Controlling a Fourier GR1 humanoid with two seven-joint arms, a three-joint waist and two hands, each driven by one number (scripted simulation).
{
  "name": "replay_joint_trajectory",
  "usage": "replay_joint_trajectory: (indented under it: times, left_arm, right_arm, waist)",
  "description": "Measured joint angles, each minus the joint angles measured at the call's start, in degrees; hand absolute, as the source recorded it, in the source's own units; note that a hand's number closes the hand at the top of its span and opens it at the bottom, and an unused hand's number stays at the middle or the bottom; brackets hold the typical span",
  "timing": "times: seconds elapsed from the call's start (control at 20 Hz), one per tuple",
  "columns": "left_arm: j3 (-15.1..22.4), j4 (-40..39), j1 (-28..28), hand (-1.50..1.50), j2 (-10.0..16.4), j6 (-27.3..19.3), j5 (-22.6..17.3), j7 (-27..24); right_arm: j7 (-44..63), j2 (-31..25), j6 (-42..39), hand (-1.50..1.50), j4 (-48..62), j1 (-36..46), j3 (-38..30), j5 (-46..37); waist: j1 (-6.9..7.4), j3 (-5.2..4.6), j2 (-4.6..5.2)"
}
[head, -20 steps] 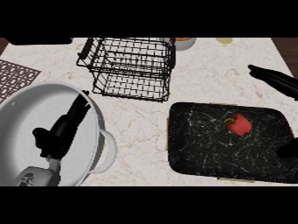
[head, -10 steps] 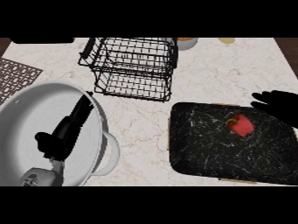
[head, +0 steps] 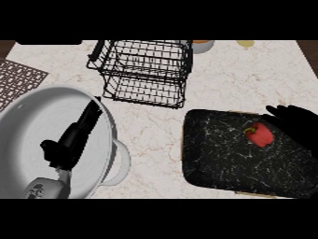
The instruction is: Pick the bell pepper from the tray and place it in the tiered basket
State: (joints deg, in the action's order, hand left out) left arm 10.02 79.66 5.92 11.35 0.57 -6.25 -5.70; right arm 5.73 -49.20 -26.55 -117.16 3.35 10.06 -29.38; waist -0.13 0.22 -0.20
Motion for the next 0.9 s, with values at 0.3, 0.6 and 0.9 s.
replay_joint_trajectory:
  times: [0.3,0.6,0.9]
  left_arm:
    - [-1.6,-1.0,1.1,0.00,-0.2,1.5,-0.1,0.5]
    - [-2.3,-1.7,1.4,0.00,-1.4,1.9,1.2,1.1]
    - [-3.3,-0.3,0.9,0.00,-1.5,3.1,1.6,1.8]
  right_arm:
    - [0.7,4.7,0.7,-1.50,6.6,0.9,3.2,-8.5]
    - [-4.7,9.4,1.8,-1.50,14.4,1.9,2.8,-13.3]
    - [-6.8,13.8,4.0,-1.50,21.7,3.6,1.8,-18.3]
  waist:
    - [0.24,-0.06,0.13]
    - [0.27,0.01,0.11]
    - [0.36,-0.08,0.14]
